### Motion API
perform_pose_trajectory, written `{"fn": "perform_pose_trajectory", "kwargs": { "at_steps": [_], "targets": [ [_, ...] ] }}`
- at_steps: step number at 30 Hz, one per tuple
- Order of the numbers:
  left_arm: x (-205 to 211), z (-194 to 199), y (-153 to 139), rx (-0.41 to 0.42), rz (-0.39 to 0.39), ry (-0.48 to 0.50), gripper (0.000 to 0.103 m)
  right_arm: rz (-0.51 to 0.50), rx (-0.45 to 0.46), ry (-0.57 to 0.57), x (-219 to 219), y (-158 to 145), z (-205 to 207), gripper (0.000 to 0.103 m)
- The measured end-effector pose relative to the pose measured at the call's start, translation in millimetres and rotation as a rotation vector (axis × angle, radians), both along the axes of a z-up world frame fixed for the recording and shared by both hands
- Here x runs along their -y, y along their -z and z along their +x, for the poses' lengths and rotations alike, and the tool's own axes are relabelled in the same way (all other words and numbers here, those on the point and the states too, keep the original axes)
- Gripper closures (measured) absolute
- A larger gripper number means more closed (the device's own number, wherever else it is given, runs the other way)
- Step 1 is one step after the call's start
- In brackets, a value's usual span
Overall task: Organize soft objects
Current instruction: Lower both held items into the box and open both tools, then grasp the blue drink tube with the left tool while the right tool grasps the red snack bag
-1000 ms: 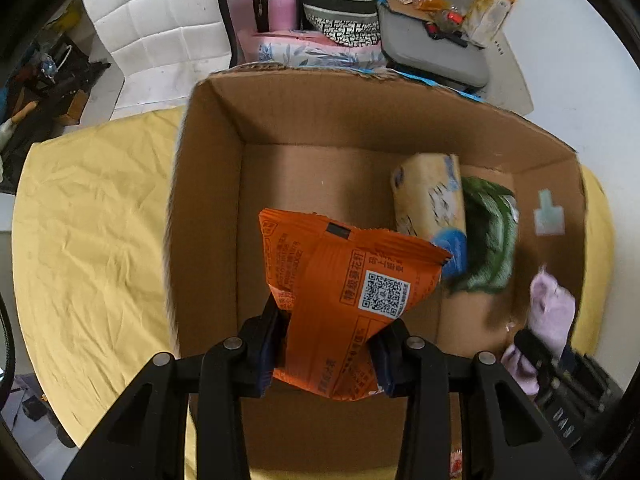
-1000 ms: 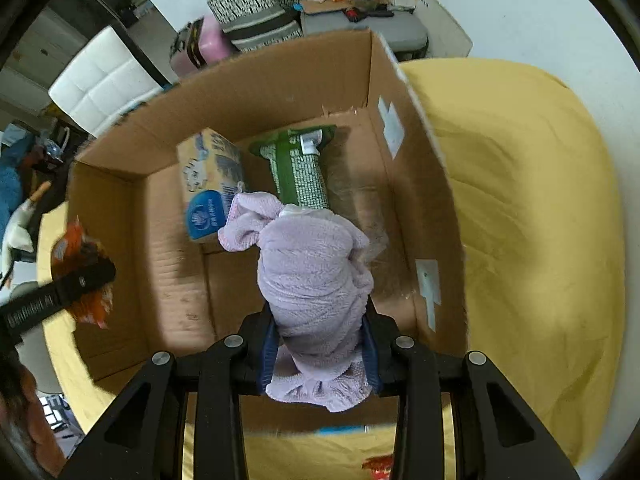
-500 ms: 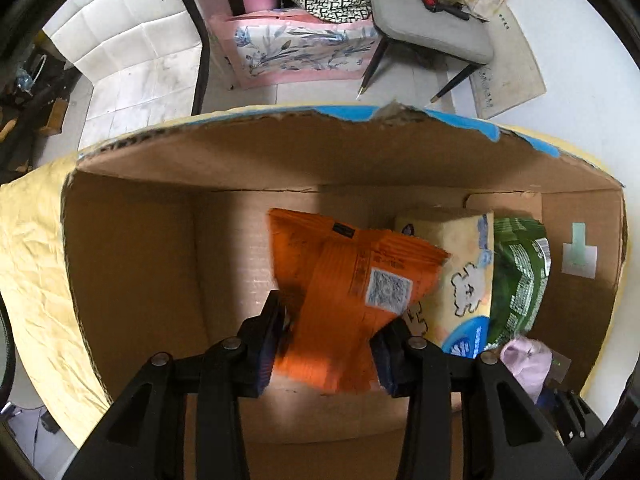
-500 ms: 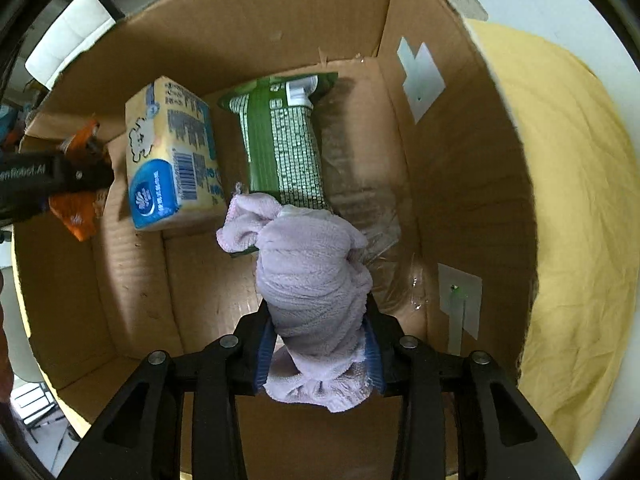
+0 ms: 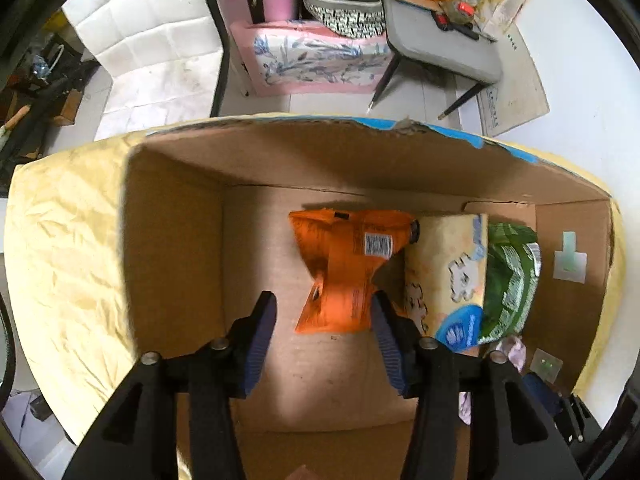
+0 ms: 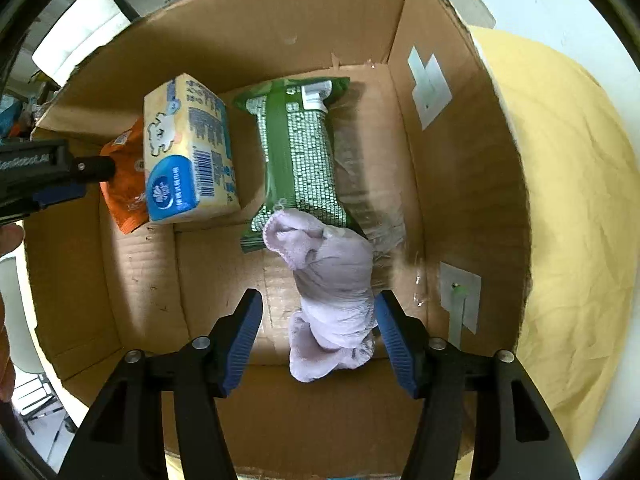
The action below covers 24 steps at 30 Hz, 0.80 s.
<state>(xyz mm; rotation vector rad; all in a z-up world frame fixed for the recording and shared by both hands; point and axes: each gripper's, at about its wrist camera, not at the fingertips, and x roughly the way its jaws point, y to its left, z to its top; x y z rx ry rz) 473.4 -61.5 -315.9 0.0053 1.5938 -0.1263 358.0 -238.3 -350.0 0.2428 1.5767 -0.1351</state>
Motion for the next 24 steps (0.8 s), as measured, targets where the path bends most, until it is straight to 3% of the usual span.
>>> {"fn": "perform_pose_trajectory", "kwargs": {
  "at_steps": [6,8,10,11,15,24],
  "targets": [
    [-11,-37,-27,0.079,0.004,-0.019,0.034,-0.012,0.034,-0.015,-4,-21,-9,0.028],
    [-13,-50,-36,0.107,0.019,-0.015,0.021,-0.011,0.050,-0.017,-8,-25,-13,0.018],
    [-15,-60,-43,0.130,0.031,-0.014,0.013,-0.014,0.075,-0.023,-10,-34,-18,0.006],
    [-16,-66,-47,0.144,0.030,-0.015,0.010,-0.015,0.086,-0.027,-8,-40,-19,0.006],
    [-18,-84,-67,0.200,0.035,-0.020,0.009,-0.027,0.130,-0.043,-13,-58,-28,0.000],
    [-19,-131,-120,0.342,0.044,-0.026,0.007,-0.073,0.246,-0.058,-18,-108,-59,0.000]
  ]
}}
